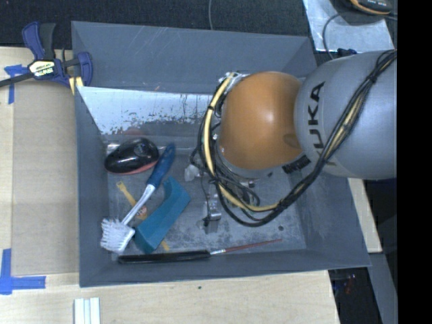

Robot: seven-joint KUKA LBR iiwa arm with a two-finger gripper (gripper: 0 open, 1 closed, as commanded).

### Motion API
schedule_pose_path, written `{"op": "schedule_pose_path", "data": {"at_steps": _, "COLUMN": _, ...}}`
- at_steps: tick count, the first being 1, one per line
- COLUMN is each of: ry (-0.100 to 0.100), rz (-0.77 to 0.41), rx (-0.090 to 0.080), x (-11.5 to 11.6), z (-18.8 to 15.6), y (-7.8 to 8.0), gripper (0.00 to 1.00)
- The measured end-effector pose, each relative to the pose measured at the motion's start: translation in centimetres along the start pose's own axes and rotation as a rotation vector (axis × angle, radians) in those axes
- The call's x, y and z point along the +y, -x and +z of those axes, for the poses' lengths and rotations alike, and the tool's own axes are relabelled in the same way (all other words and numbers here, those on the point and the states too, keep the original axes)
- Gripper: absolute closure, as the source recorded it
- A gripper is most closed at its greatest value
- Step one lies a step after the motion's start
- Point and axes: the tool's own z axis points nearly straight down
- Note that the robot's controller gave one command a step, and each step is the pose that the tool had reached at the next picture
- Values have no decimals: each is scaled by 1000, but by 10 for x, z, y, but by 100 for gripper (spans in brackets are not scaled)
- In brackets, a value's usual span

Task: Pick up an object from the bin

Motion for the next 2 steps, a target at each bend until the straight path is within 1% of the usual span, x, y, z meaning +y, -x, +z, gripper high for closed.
{"op": "schedule_pose_path", "data": {"at_steps": 1, "ry": 0, "rz": -220, "rx": -8, "x": 23, "z": 80, "y": 8, "gripper": 0}}
{"op": "schedule_pose_path", "data": {"at_steps": 2, "ry": -1, "rz": -242, "rx": -3, "x": 34, "z": 125, "y": 8, "gripper": 0}}
